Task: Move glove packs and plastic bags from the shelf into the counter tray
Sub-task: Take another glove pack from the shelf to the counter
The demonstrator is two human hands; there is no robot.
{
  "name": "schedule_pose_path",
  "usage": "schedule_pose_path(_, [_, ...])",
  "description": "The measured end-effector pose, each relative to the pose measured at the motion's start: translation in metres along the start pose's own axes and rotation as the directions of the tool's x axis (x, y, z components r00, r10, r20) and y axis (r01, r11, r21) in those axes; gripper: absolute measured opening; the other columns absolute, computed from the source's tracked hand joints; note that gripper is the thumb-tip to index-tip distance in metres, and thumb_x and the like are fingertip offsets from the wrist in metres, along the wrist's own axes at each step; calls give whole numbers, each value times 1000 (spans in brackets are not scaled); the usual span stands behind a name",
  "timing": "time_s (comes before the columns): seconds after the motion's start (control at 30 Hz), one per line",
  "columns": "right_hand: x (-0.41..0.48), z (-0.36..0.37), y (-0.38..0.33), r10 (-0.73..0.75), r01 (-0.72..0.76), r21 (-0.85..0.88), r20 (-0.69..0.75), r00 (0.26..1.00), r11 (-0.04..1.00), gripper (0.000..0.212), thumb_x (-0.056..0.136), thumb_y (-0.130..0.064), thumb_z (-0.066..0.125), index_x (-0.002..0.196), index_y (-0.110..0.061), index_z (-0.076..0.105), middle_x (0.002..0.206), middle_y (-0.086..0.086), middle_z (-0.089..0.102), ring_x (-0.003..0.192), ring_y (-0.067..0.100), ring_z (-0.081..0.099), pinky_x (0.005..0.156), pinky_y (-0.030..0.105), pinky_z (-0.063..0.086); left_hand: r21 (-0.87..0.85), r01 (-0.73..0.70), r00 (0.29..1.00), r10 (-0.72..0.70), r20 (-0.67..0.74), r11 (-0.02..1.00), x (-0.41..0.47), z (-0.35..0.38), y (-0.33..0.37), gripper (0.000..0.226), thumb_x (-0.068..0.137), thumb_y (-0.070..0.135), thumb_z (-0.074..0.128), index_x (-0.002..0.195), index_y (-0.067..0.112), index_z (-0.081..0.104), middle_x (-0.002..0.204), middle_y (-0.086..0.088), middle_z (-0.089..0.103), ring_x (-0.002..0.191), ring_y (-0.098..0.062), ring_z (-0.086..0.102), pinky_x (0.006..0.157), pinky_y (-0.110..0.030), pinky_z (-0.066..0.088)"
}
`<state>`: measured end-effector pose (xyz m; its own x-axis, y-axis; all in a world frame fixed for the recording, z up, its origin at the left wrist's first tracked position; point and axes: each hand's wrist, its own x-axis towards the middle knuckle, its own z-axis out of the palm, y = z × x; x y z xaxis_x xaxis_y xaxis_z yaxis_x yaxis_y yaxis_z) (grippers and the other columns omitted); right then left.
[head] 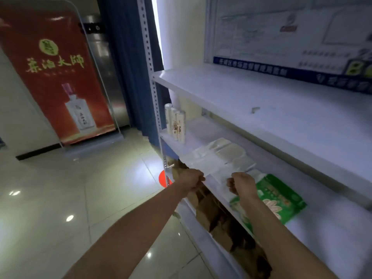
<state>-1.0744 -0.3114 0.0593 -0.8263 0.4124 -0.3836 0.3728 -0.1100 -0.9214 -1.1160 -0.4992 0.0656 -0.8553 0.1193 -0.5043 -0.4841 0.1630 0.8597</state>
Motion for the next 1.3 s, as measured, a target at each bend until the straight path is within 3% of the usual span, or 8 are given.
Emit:
schedule_pose_path(0.1, [9, -32, -7, -22, 24, 12, -119, 993, 1000, 20, 95, -8, 48, 77, -2, 55, 65, 14, 59, 48, 20, 47, 37, 19, 37, 30, -2, 995, -1, 103, 1000, 12, 34, 26, 11, 96, 22, 59, 96, 12, 64, 92, -5, 70, 70, -19, 64, 60, -24, 43])
schedule_pose_path(0.2, [12, -56, -8, -59, 55, -26, -206, 977, 998, 20, 91, -9, 52, 72, -4, 57, 65, 12, 61, 55, 22, 53, 50, 23, 43, 76, -27, 985, 13, 173, 997, 17, 66, 38, 18, 96, 25, 59, 108, 12, 65, 97, -4, 70, 80, -19, 66, 70, -27, 46])
schedule_pose_path(0.43, [10, -98, 1, -110, 65, -126, -395, 912, 990, 28, 89, -7, 50, 61, -7, 51, 51, 14, 51, 45, 23, 44, 51, 27, 35, 220, -80, 918, -14, 395, 972, 44, 111, 44, 17, 97, 28, 57, 106, 15, 64, 107, -5, 69, 94, -21, 66, 87, -32, 52])
schedule_pose_path(0.67, [2, -119, 27, 18, -50, -35, -614, 789, 998, 24, 89, -7, 56, 65, -7, 58, 66, 20, 58, 62, 27, 54, 62, 37, 43, 375, -159, 806, -99, 583, 913, 76, 141, 50, 29, 96, 26, 56, 121, 10, 62, 106, -4, 69, 90, -19, 65, 79, -28, 50])
schedule_pose_path(0.83, [-18, -112, 43, 124, -151, 20, -680, 723, 988, 11, 89, -18, 64, 81, -10, 65, 84, 13, 65, 83, 30, 62, 78, 42, 52, 428, -193, 695, -185, 695, 883, 83, 144, 42, 13, 98, 22, 55, 102, 15, 65, 97, 0, 68, 90, -15, 63, 85, -29, 48])
schedule_pose_path(0.97, [-26, -104, 52, 235, -176, 156, -694, 681, 972, 17, 93, -11, 56, 76, -10, 57, 77, 15, 57, 76, 31, 55, 72, 41, 47, 442, -202, 674, -204, 711, 874, 92, 142, 37, 15, 100, 25, 55, 109, 16, 63, 104, 2, 68, 101, -15, 63, 102, -36, 44])
schedule_pose_path(1.07, [-27, -103, 54, 313, -210, 232, -678, 665, 950, 13, 94, -14, 56, 84, -6, 57, 87, 20, 61, 84, 36, 61, 82, 46, 55, 456, -206, 658, -222, 720, 866, 92, 140, 38, 18, 100, 26, 54, 113, 16, 61, 110, 2, 66, 107, -17, 61, 101, -36, 42])
schedule_pose_path(1.3, [-24, -111, 63, 411, -253, 326, -655, 634, 911, 15, 93, -12, 60, 87, 2, 56, 78, 19, 55, 70, 31, 56, 72, 45, 54, 460, -189, 619, -259, 742, 868, 86, 135, 37, 17, 98, 28, 56, 110, 20, 65, 120, 4, 66, 113, -20, 63, 94, -39, 45])
